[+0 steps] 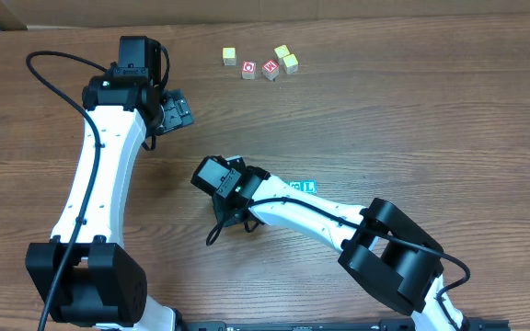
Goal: Flip 5 blocks
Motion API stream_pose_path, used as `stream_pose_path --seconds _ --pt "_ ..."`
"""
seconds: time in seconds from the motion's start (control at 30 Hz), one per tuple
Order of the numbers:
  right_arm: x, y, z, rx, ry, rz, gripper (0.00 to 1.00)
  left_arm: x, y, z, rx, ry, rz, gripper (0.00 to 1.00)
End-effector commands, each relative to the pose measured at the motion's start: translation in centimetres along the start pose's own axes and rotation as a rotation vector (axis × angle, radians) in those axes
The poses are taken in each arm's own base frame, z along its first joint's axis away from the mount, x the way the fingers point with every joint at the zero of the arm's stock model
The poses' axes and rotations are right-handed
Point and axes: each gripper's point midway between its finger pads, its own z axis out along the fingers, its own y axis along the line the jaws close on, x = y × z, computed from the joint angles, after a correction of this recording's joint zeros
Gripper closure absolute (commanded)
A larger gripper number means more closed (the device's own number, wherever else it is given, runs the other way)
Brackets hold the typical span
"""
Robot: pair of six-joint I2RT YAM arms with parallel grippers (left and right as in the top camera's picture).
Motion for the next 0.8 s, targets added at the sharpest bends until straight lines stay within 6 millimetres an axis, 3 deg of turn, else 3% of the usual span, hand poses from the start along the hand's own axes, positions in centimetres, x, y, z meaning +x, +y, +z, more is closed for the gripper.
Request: stream_pose_path --seconds 0.0,0.17,0.33,0.5,0.77 --pt "-1.2 3.1 -1.9 -0.141 -0.023 -0.004 0.94 -0.6 0.3 -0.5 -0.008 -0.023 0.002 0.00" --pt "-2.7 4.3 -2.1 -0.181 -0.092 -0.007 0.94 -0.6 0.3 -0.5 -0.008 -0.022 0.002 0.00" --pt "-4.7 3.0 -1.5 -0.081 -0.212 0.000 0.96 -0.6 0.3 -0.5 -0.008 -0.023 0.002 0.00" --pt "-4.3 3.1 -0.2 -0.067 -0.203 -0.007 0.96 -0.6 0.3 -0.5 -0.008 -0.023 0.002 0.00" --pt "-3.0 2.2 0.3 -0.025 -0.154 -0.011 0.96 -0.6 0.3 -0.5 -0.009 -0.023 0.002 0.00"
